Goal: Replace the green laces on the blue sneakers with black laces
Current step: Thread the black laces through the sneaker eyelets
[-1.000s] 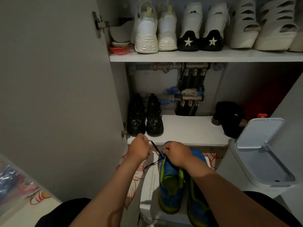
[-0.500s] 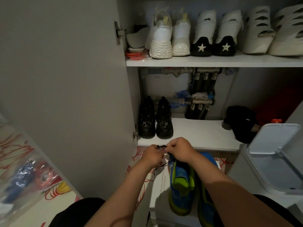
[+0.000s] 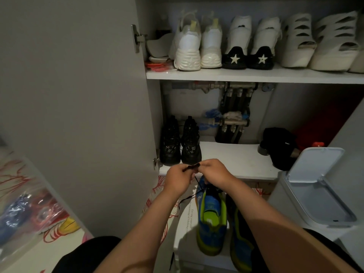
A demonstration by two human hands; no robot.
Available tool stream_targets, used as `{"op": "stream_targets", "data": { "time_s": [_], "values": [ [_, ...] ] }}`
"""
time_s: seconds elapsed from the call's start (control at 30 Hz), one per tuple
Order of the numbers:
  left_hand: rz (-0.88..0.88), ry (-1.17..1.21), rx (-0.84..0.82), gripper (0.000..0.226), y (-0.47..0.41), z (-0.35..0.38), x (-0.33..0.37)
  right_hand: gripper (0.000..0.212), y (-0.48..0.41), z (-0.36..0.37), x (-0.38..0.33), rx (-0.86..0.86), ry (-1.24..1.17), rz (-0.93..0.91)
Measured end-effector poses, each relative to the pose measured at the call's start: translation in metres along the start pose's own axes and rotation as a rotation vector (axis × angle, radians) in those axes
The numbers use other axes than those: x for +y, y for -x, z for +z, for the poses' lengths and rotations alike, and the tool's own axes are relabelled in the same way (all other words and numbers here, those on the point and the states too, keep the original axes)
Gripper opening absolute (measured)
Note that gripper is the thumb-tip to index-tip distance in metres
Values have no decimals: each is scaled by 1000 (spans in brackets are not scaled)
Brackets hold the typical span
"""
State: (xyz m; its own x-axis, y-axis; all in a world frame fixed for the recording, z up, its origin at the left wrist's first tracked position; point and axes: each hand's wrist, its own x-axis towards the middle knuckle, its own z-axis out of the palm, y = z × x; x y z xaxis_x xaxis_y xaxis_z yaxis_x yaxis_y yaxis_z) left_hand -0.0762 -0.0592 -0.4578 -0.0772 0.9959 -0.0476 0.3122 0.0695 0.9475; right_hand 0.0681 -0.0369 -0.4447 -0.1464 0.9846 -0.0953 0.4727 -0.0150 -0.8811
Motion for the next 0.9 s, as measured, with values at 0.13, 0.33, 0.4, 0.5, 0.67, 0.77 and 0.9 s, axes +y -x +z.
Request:
{"op": "stream_targets", "data": {
  "time_s": [0.13,0.33,0.4,0.5,0.67,0.77,0.9],
  "values": [
    [15,155,53,35,1,-4,10,23,1,3,9,-105,121,30],
    [-27,433,112,27,1,-16,23,32,1,2,15,-209,244,76],
    [-86,469,87,19,2,-19,23,31,0,0,13,-205,246,62],
    [-276,421,6,39,4,-18,19,27,-1,-5,5,-222,252,46],
    [-402,153,-194,41,9,-9,11,19,-3,-8,-2,-240,201,19],
    [-392,61,-319,24,9,0,8,27,-5,-11,-3,-184,112,-29],
    [-335,18,-324,13,9,9,9,7,-9,-13,-2,-136,-16,-50]
  ]
}}
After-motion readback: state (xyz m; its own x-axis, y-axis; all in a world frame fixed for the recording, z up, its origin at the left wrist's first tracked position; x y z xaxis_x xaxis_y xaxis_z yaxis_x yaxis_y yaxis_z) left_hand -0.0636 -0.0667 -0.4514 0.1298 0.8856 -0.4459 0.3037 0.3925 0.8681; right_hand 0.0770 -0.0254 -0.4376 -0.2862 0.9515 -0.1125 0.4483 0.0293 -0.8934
